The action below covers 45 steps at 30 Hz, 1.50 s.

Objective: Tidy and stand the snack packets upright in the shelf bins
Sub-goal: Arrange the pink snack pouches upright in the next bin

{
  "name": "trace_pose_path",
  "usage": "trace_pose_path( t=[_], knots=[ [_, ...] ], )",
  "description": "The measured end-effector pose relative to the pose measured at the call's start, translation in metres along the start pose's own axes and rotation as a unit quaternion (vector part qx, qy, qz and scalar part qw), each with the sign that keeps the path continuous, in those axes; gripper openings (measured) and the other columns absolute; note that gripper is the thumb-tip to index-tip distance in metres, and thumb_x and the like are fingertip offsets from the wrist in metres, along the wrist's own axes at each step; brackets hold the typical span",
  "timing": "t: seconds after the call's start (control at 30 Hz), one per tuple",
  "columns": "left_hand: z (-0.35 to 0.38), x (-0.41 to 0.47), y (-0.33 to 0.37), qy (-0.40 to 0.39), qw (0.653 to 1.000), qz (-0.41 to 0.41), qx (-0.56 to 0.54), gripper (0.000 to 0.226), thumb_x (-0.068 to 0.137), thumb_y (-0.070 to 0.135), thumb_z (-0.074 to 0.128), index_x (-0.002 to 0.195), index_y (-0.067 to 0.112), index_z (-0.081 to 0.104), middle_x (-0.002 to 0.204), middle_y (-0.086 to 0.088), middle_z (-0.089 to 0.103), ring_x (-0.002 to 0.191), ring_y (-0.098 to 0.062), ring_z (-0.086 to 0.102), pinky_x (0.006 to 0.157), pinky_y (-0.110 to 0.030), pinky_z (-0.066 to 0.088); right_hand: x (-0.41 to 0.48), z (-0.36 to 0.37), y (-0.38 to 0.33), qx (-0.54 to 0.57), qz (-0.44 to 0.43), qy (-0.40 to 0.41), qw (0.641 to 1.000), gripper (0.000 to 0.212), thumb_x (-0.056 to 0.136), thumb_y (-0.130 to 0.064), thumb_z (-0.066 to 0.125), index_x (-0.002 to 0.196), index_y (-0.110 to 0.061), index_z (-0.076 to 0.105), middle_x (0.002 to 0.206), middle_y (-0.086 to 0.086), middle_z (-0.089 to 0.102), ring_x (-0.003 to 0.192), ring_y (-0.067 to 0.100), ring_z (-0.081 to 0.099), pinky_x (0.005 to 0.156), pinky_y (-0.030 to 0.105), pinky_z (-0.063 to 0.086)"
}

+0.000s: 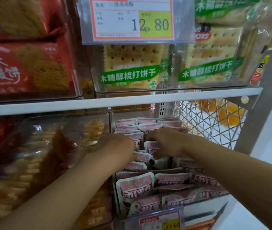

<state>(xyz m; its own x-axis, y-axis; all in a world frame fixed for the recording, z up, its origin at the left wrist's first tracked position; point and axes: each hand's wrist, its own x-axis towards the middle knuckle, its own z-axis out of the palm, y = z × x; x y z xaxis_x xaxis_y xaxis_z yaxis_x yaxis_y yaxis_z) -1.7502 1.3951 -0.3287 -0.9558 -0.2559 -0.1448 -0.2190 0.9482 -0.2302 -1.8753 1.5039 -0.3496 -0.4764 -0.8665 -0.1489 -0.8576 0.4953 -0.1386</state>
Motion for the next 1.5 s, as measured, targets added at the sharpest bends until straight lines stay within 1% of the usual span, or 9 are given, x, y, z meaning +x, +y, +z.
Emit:
trace_pose_path(
  t=[0.17,0.43,0.63,0.77,0.87,0.97,1.1,1.23,1.5],
  knots=[
    [-0.001,0.000,0.001,0.000,1.000,-0.005,0.014,0.035,0.099,0.041,0.039,0.086,0.016,0.059,0.068,0.003,0.045,0.064,-0.014,0.040,0.090,-0.042,0.040,0.000,0.002,-0.004,-0.022,0.042,-0.041,0.998,0.084,0.071,-0.017,0.079,0.141,-0.015,0.031,0.130,0.011,0.053,0.116,0.028,0.051,0.091,0.034,0.043],
    [0.007,0.011,0.001,0.030,0.998,-0.001,0.057,0.019,0.097,0.019,0.049,0.080,0.016,0.057,0.076,0.000,0.050,0.080,-0.021,0.051,0.104,-0.042,0.031,-0.006,-0.006,-0.008,-0.248,-0.027,0.071,0.966,0.049,0.084,-0.025,0.064,0.129,-0.019,0.047,0.122,0.005,0.060,0.117,0.022,0.051,0.101,0.039,0.031],
    [0.002,0.033,0.003,-0.009,0.997,-0.045,0.066,0.012,0.094,0.012,0.051,0.097,0.013,0.063,0.107,-0.006,0.063,0.104,-0.025,0.056,0.102,-0.043,0.035,0.006,0.004,-0.001,-0.253,-0.046,0.031,0.966,0.078,0.080,-0.042,0.067,0.143,-0.024,0.024,0.140,0.005,0.047,0.127,0.026,0.041,0.101,0.043,0.026],
    [0.002,0.040,-0.002,-0.011,0.995,-0.062,0.072,0.024,0.093,0.016,0.055,0.070,0.015,0.051,0.105,-0.003,0.064,0.110,-0.025,0.053,0.111,-0.049,0.021,0.005,-0.002,-0.001,-0.180,-0.050,0.031,0.982,0.084,0.075,-0.056,0.066,0.141,-0.023,0.027,0.135,0.005,0.052,0.125,0.026,0.042,0.100,0.043,0.025],
    [0.005,0.038,-0.008,0.023,0.997,-0.043,0.058,0.006,0.092,0.016,0.058,0.094,0.016,0.064,0.110,-0.002,0.064,0.107,-0.023,0.055,0.107,-0.045,0.028,-0.015,-0.015,0.004,-0.088,-0.033,0.104,0.990,0.066,0.080,-0.047,0.066,0.137,-0.031,0.037,0.132,-0.004,0.054,0.124,0.021,0.044,0.103,0.041,0.023],
    [0.006,0.033,-0.010,0.061,0.997,-0.019,0.034,0.030,0.087,0.013,0.063,0.116,0.022,0.060,0.115,0.000,0.062,0.104,-0.022,0.056,0.101,-0.041,0.034,-0.035,-0.017,0.007,-0.151,-0.006,0.134,0.979,0.045,0.085,-0.039,0.061,0.127,-0.034,0.047,0.124,-0.004,0.059,0.119,0.020,0.047,0.102,0.037,0.027],
    [0.004,0.027,-0.003,0.082,0.993,0.070,-0.041,0.030,0.085,0.040,0.065,0.107,0.027,0.051,0.104,0.005,0.058,0.095,-0.020,0.055,0.082,-0.035,0.036,-0.033,-0.008,0.003,-0.171,0.000,0.140,0.975,0.029,0.087,-0.023,0.057,0.115,-0.030,0.053,0.115,-0.001,0.064,0.112,0.021,0.055,0.099,0.034,0.030],
    [0.002,0.026,-0.002,0.068,0.996,0.058,-0.027,0.023,0.090,0.041,0.058,0.102,0.022,0.052,0.082,0.005,0.050,0.081,-0.019,0.049,0.073,-0.031,0.034,-0.019,-0.007,-0.002,-0.135,-0.017,0.131,0.982,0.020,0.087,-0.011,0.053,0.104,-0.022,0.056,0.106,0.006,0.065,0.102,0.025,0.058,0.072,0.027,0.034],
    [0.000,0.025,-0.008,0.041,0.991,0.019,0.123,0.015,0.089,0.011,0.057,0.098,0.019,0.066,0.085,0.004,0.057,0.090,-0.017,0.051,0.109,-0.047,0.024,-0.012,-0.005,0.000,-0.127,-0.009,0.111,0.986,0.021,0.087,-0.011,0.055,0.108,-0.012,0.058,0.111,0.010,0.058,0.101,0.028,0.059,0.067,0.029,0.040]
  ],
)
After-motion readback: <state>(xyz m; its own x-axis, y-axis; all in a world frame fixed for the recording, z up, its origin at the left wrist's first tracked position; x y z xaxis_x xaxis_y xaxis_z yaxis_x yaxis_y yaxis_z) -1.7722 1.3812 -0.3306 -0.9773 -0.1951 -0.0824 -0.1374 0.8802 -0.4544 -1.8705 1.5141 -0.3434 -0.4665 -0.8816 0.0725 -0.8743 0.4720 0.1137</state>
